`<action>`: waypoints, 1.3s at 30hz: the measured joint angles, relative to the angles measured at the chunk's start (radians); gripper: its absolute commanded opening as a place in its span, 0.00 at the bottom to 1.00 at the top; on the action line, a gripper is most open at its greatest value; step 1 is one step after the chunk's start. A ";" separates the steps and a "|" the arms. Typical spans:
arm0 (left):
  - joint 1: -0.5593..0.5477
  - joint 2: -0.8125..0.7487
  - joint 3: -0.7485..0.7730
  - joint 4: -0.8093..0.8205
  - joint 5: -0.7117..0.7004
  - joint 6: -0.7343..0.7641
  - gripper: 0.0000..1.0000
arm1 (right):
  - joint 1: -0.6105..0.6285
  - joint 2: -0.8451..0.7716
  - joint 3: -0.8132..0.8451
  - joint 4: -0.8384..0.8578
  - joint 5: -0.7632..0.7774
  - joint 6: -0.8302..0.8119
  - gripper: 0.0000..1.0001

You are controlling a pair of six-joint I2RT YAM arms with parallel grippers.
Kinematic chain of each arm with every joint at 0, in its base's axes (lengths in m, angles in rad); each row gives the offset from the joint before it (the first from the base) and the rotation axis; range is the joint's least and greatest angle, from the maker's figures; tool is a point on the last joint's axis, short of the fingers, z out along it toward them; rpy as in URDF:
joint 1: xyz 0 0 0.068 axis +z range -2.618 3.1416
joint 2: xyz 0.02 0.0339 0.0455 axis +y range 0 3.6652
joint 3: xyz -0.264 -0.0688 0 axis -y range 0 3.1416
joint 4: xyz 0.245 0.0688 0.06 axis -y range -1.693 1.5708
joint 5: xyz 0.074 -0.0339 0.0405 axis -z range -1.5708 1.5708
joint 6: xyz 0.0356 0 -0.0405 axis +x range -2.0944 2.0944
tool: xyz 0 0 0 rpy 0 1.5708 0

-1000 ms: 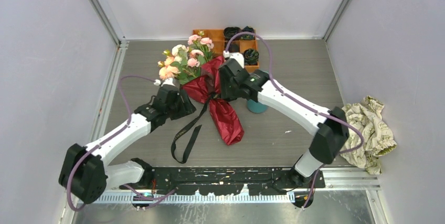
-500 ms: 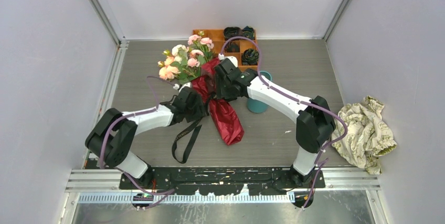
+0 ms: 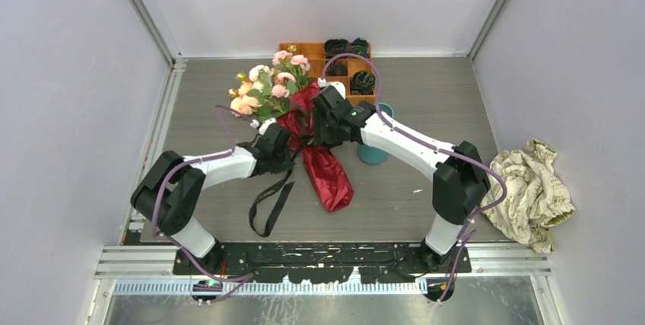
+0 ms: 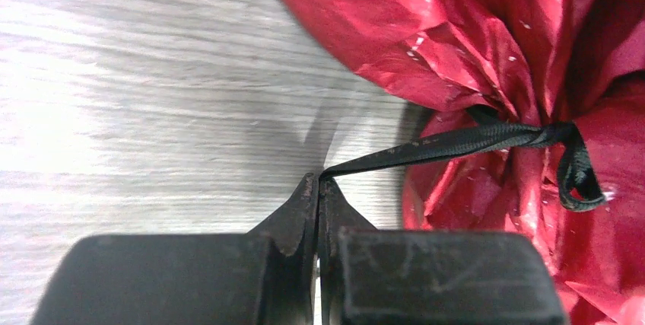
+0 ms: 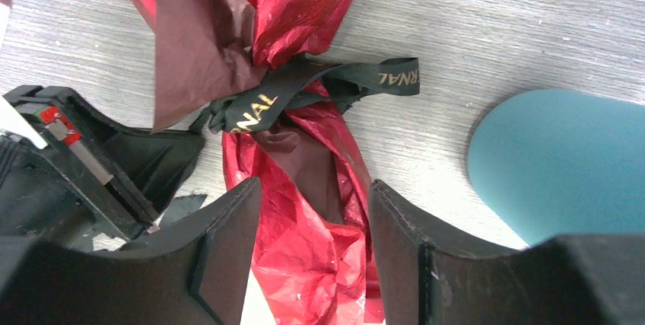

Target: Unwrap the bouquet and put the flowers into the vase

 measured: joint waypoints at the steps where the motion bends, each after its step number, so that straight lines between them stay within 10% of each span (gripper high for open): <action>1: 0.000 -0.005 0.003 -0.018 -0.014 0.000 0.00 | 0.000 0.000 -0.002 0.002 0.000 0.000 0.59; 15: 0.173 -0.432 -0.032 -0.335 -0.200 0.034 0.00 | 0.000 0.034 -0.025 0.056 -0.089 0.010 0.63; 39: 0.173 -0.366 -0.109 -0.339 -0.151 0.065 0.01 | 0.102 0.195 0.051 0.123 -0.112 0.011 0.64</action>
